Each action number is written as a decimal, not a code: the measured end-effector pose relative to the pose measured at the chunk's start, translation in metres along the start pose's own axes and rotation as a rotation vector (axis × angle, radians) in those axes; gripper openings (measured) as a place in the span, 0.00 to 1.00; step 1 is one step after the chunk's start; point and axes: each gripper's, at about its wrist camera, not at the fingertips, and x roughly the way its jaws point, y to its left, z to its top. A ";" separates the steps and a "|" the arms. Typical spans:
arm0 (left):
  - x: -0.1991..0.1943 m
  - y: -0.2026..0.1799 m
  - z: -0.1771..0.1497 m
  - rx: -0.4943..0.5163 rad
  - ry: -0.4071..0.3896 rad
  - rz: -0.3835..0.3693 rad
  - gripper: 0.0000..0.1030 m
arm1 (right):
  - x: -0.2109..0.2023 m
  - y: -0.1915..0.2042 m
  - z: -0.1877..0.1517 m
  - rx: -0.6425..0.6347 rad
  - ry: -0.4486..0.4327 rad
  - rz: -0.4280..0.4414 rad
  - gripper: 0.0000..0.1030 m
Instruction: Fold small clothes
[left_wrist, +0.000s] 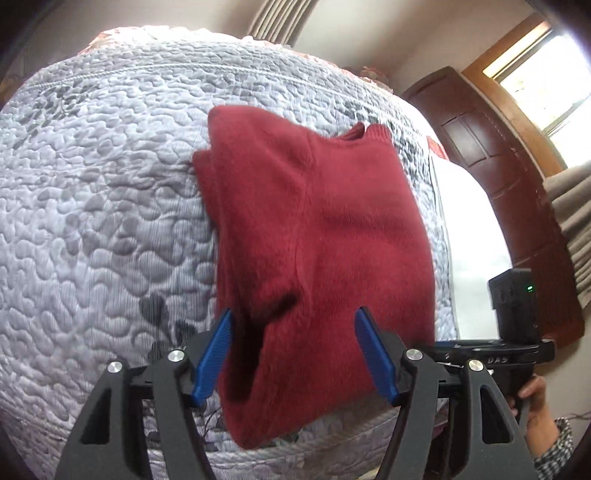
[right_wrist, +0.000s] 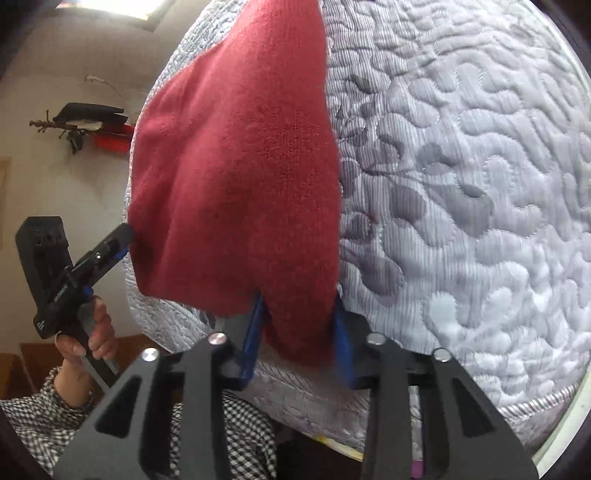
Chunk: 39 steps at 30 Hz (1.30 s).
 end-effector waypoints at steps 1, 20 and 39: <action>0.007 -0.005 0.000 0.000 0.012 0.024 0.63 | -0.005 -0.001 -0.002 0.008 -0.014 0.011 0.25; -0.023 -0.002 -0.018 -0.067 -0.014 0.170 0.85 | -0.027 0.051 -0.023 -0.059 -0.123 -0.316 0.80; -0.075 -0.066 -0.009 -0.014 -0.023 0.257 0.95 | -0.096 0.117 -0.031 -0.092 -0.295 -0.416 0.96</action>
